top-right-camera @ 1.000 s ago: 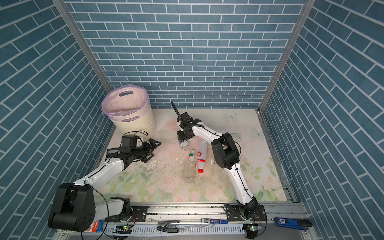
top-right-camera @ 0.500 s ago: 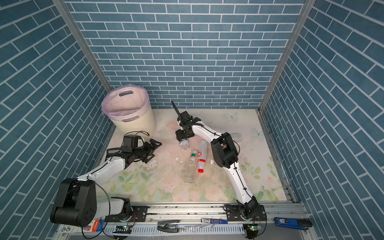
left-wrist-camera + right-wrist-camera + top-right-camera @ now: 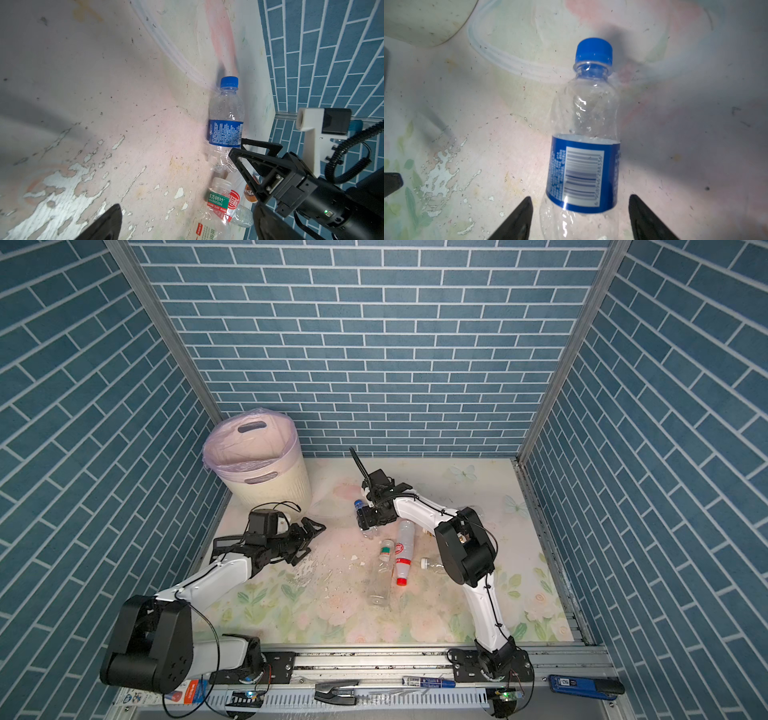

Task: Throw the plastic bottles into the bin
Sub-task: 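Raise the bottle with right gripper while left gripper grasps its blue cap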

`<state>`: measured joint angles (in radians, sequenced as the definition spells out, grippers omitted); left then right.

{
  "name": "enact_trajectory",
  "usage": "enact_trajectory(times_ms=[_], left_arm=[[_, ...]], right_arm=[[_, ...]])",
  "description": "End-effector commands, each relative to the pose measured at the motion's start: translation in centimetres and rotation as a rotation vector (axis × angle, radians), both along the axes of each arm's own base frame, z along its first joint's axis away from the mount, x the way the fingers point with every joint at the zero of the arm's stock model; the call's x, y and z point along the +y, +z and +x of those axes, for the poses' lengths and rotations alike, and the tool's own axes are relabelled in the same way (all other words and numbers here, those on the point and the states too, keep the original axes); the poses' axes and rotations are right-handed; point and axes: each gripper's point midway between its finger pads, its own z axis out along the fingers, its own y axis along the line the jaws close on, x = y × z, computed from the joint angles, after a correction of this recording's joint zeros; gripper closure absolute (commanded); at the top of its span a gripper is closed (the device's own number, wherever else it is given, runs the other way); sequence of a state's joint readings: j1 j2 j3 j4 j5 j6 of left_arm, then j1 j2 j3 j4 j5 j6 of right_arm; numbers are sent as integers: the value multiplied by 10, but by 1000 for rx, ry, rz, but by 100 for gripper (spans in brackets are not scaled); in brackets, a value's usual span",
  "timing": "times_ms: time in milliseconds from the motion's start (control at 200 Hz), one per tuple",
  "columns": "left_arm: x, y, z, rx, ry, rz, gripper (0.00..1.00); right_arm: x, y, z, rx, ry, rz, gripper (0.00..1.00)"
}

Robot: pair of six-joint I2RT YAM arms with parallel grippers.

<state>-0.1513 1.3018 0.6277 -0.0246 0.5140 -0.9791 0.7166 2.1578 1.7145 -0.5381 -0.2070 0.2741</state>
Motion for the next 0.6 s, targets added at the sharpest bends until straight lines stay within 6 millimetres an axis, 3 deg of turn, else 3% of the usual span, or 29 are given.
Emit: enact_trajectory(times_ms=[0, 225, 245, 390, 595], left_arm=[[-1, -1, 2, -5, 0, 12, 1], [0, 0, 1, -6, 0, 16, 1], [0, 0, 1, -7, -1, 16, 1], [0, -1, 1, -5, -1, 17, 1], [0, 0, 2, -9, 1, 16, 1]], right_arm=[[6, -7, -8, 19, 2, 7, 28], [7, -12, -6, 18, 5, -14, 31], [6, -27, -7, 40, 5, -36, 31], [3, -35, -7, 45, 6, -72, 33], [1, -32, -4, 27, 7, -83, 46]])
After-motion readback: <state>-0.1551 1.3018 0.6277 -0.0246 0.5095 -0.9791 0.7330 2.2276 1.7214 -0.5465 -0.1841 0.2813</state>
